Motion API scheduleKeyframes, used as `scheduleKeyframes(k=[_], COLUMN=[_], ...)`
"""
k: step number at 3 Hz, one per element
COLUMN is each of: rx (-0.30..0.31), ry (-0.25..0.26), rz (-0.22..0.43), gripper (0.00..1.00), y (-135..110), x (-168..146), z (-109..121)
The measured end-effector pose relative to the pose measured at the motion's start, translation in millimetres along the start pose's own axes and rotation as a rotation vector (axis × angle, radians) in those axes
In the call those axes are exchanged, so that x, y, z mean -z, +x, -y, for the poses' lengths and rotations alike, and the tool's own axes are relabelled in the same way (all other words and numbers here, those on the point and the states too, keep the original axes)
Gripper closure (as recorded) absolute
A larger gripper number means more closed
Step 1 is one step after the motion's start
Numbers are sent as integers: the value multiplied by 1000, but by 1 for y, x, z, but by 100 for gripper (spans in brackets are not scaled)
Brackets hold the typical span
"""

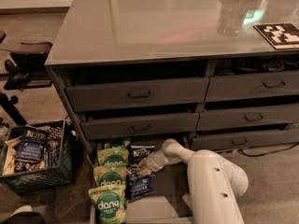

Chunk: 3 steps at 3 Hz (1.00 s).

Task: Pick blue chip bag from bottom drawer and place on counter

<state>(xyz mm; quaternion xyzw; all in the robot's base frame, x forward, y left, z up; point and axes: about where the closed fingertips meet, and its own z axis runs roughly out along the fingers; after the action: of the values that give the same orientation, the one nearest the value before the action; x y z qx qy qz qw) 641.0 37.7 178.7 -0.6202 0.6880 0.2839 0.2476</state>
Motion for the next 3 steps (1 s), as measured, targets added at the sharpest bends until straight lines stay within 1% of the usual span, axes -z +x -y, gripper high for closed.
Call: scheduleKeyframes(k=[1, 2, 3], rx=[0, 0, -17], ry=[0, 0, -31], rz=[0, 0, 37], gripper=[100, 100, 100], y=[0, 0, -1], x=[0, 0, 8], z=[0, 0, -16])
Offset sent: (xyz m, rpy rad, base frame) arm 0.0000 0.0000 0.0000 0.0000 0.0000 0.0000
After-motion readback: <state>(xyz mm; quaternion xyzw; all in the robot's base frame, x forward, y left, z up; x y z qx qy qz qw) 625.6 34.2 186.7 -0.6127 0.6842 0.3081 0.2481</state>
